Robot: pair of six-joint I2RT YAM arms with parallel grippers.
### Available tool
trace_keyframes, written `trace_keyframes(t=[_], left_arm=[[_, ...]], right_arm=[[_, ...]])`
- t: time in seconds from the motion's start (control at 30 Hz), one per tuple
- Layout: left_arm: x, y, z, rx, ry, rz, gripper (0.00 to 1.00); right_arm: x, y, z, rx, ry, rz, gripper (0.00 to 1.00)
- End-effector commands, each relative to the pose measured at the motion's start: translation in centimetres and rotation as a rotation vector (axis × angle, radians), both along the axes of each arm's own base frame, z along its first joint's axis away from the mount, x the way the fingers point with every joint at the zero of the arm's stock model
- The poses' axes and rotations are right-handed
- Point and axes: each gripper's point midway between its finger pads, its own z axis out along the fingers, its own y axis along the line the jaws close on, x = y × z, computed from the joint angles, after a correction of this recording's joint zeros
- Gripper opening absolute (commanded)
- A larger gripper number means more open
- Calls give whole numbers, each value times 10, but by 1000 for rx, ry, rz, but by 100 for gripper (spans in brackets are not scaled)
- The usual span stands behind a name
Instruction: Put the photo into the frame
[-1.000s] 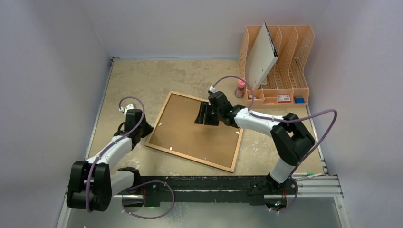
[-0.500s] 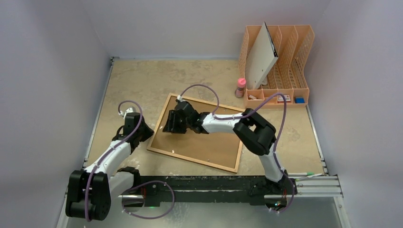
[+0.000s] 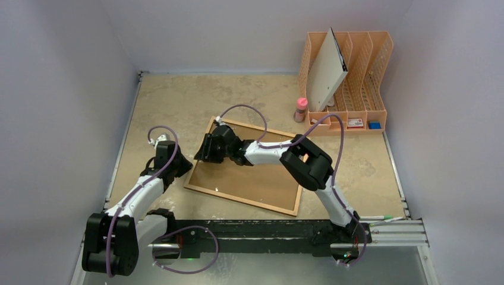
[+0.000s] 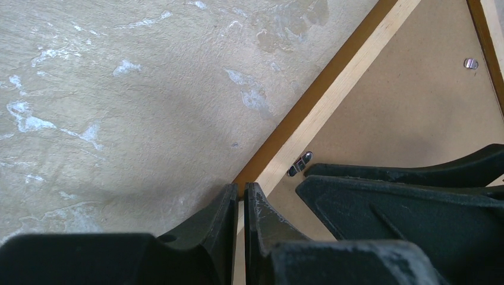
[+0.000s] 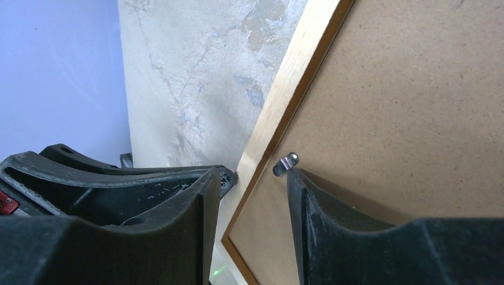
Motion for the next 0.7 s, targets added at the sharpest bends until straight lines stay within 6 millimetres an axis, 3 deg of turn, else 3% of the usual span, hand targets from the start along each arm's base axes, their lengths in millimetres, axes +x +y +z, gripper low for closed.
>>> trace_keyframes(t=[0.0, 0.47, 0.67], left_arm=[[-19, -5, -13, -20, 78, -22, 11], [-22, -9, -13, -42, 82, -33, 11], [-21, -9, -11, -43, 77, -32, 11]], right_arm=[[3, 5, -3, 10, 9, -5, 48], [-1, 4, -33, 13, 39, -29, 45], [1, 4, -19, 32, 12, -30, 45]])
